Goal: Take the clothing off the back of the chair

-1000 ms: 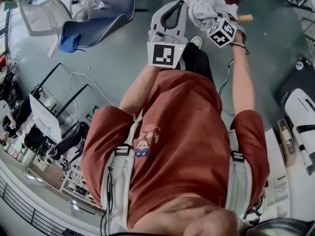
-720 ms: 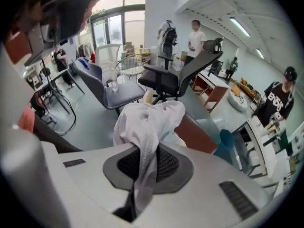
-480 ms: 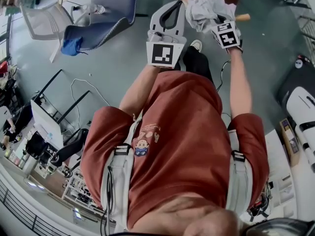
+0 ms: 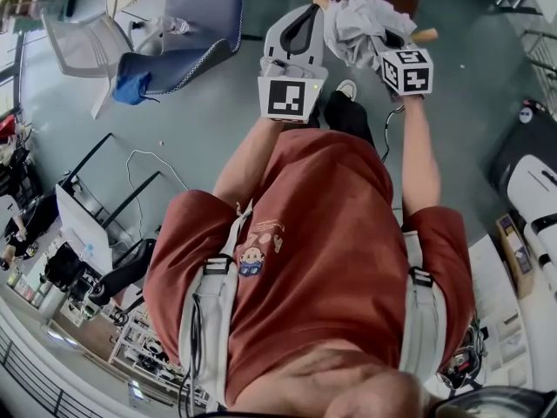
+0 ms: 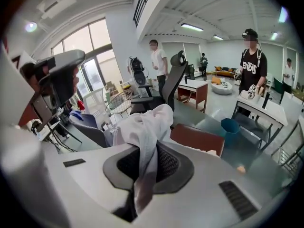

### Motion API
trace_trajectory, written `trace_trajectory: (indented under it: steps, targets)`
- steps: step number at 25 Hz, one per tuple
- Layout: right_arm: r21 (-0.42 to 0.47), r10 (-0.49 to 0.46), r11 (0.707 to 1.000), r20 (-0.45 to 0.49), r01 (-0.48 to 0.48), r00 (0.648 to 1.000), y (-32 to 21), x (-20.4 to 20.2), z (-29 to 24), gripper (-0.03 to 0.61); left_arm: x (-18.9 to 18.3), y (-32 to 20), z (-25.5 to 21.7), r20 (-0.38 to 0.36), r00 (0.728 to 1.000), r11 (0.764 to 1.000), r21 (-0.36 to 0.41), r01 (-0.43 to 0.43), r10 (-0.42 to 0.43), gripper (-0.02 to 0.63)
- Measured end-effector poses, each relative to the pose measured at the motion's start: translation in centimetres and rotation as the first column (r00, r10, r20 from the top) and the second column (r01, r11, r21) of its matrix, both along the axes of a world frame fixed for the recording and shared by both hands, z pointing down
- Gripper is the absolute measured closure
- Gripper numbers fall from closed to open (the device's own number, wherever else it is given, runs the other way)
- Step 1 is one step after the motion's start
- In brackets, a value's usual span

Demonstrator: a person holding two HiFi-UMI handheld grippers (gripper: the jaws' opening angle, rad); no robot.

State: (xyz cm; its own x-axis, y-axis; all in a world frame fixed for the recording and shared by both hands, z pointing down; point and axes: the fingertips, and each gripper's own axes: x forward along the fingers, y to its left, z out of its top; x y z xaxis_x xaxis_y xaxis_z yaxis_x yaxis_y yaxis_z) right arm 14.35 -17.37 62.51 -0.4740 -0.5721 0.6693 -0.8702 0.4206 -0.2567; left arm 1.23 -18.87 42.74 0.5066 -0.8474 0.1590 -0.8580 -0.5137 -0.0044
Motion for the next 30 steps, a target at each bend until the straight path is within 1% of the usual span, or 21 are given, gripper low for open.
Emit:
trace_trajectory:
  steps: [4, 9, 12, 15, 17, 20, 22, 25, 30]
  targets:
    - [0.031, 0.062, 0.997, 0.089, -0.065, 0.994, -0.7, -0.2, -2.6, 0.534, -0.6, -0.5, -1.0, -0.007, 1.0, 1.0, 0.02, 0.011, -0.011, 0.6]
    - [0.098, 0.099, 0.988, 0.17, -0.117, 0.98, -1.3, -0.8, -6.5, 0.534, -1.1, -0.8, -2.3, -0.007, 1.0, 0.999, 0.041, 0.02, -0.019, 0.6]
    - [0.14, 0.113, 0.98, 0.194, -0.142, 0.974, -1.5, -0.9, -8.6, 0.534, -1.4, -1.0, -3.4, -0.019, 0.999, 0.998, 0.055, 0.031, -0.03, 0.6]
    - [0.201, 0.119, 0.967, 0.189, -0.157, 0.975, -1.9, -0.9, -11.0, 0.534, -1.6, -1.4, -4.8, -0.044, 0.998, 0.994, 0.104, 0.042, -0.037, 0.6]
    - [0.242, 0.123, 0.955, 0.192, -0.169, 0.974, -2.3, -0.9, -12.7, 0.535, -2.0, -1.7, -5.6, -0.058, 0.997, 0.989, 0.137, 0.055, -0.047, 0.6]
    - [0.302, 0.132, 0.934, 0.206, -0.191, 0.97, -2.9, -0.8, -15.4, 0.535, -2.5, -1.8, -6.7, -0.081, 0.995, 0.986, 0.155, 0.066, -0.054, 0.6]
    - [0.338, 0.135, 0.918, 0.224, -0.207, 0.965, -3.1, -0.7, -17.4, 0.535, -2.8, -1.7, -7.4, -0.084, 0.995, 0.983, 0.167, 0.069, -0.055, 0.6]
    - [0.39, 0.133, 0.892, 0.253, -0.227, 0.958, -3.5, -0.7, -20.6, 0.535, -3.1, -1.8, -8.4, -0.096, 0.994, 0.983, 0.168, 0.076, -0.061, 0.6]
    - [0.487, 0.102, 0.844, 0.263, -0.224, 0.959, -4.1, -1.2, -25.9, 0.535, -3.6, -2.0, -10.7, -0.119, 0.99, 0.98, 0.175, 0.09, -0.07, 0.6]
